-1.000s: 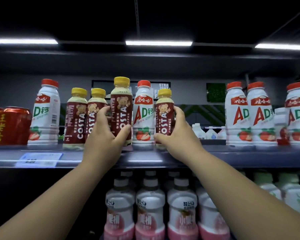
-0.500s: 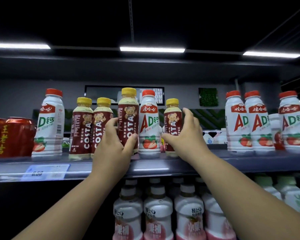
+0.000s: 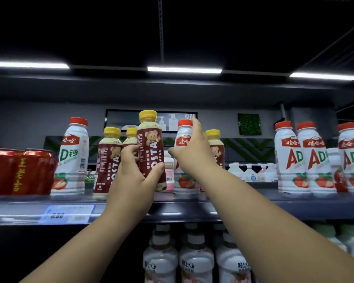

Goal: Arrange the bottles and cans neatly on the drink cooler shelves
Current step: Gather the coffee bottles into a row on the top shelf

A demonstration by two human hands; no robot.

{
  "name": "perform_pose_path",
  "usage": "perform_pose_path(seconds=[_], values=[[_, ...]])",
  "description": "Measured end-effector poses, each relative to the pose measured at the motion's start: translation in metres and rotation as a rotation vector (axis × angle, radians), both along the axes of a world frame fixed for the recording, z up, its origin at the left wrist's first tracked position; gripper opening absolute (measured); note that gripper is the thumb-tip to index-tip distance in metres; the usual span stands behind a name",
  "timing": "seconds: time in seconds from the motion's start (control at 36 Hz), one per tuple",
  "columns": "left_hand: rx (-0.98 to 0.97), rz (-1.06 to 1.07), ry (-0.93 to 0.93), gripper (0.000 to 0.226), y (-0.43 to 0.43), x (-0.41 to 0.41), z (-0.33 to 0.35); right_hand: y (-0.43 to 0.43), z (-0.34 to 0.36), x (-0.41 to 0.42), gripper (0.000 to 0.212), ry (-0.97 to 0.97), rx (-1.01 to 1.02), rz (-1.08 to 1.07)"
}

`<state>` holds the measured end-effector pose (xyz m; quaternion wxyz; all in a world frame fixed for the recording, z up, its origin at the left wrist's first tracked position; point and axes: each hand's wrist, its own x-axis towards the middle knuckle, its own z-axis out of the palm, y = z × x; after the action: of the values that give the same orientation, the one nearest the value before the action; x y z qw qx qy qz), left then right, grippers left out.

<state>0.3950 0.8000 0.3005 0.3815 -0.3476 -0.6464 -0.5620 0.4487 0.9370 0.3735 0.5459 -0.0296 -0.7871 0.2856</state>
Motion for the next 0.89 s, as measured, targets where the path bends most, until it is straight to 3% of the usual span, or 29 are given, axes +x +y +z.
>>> perform_pose_path(seconds=[0.17,0.33,0.61,0.89], values=[[-0.02,0.002,-0.001,0.056,-0.006,0.001,-0.002,0.005,-0.009,-0.009,0.092,0.013,-0.016,-0.028],[-0.037,0.024,-0.017,0.058,-0.005,0.0,-0.001,0.005,-0.013,-0.001,0.092,0.136,-0.006,0.081],[-0.04,-0.027,-0.05,0.062,0.02,0.005,0.008,0.022,0.009,0.059,0.089,0.328,0.003,0.167],[-0.078,-0.07,-0.115,0.065,0.055,0.006,0.014,0.085,-0.001,0.097,0.086,0.304,0.042,-0.086]])
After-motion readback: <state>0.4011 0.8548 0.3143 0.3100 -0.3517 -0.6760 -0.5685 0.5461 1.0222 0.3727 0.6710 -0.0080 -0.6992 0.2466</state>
